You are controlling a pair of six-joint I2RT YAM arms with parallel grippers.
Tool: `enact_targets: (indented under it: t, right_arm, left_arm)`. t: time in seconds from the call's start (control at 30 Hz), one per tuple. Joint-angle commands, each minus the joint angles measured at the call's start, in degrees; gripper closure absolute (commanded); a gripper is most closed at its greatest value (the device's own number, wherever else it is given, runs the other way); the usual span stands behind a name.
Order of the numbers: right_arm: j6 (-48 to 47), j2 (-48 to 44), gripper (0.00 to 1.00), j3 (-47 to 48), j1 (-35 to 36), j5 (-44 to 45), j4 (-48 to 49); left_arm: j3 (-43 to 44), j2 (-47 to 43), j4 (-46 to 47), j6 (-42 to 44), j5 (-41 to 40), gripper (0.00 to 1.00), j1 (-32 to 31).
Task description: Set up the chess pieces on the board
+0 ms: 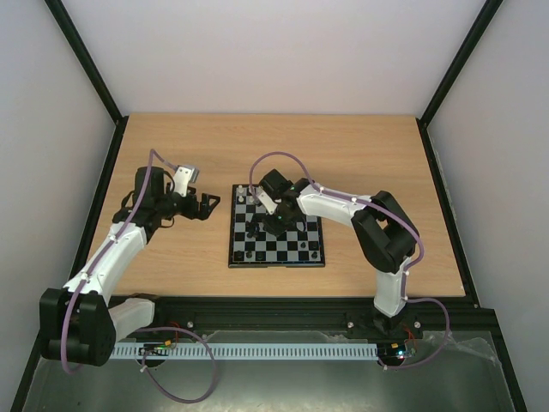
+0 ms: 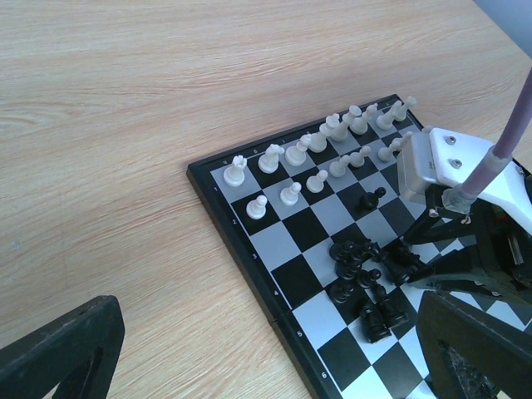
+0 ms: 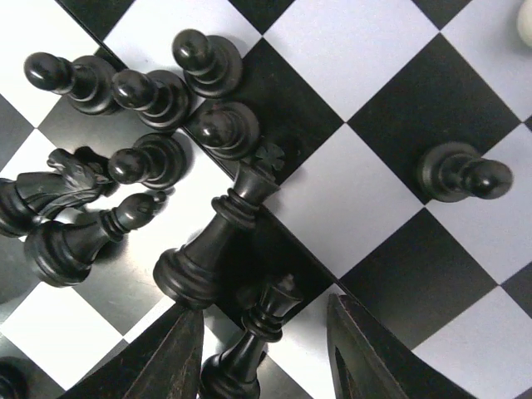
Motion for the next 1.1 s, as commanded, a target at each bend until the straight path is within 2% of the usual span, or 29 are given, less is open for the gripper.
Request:
enact_targets:
  t: [0.0, 0.27, 0.57, 0.83, 1.07]
  right_arm:
    - [-0.9, -0.9, 0.59, -1.2, -0.1, 2.9, -3.5]
    - [-1.3, -3.5, 0.56, -4.2, 0.0, 3.4, -3.9]
    - [-1.0, -3.5, 0.70, -4.6, -0.1, 5.5, -3.1]
    - [-0.1, -4.5, 0.67, -6.2, -0.4, 7.0, -3.2]
    - [0.2, -5.4, 0.69, -7.3, -1.0, 7.0, -3.3]
  left_arm:
    - [-0.4, -0.1, 1.6, -0.8, 1.6, 0.01, 0.4]
    - [-1.4, -0.7, 2.8, -1.7, 2.8, 0.01, 0.5]
    - [-1.8, -1.0, 2.7, -1.9, 3.8, 0.01, 0.7]
    - [-2.2, -1.2, 3.1, -2.4, 4.5, 0.02, 1.0]
    - [-2.4, -0.9, 3.7, -2.8, 4.9, 0.02, 1.0]
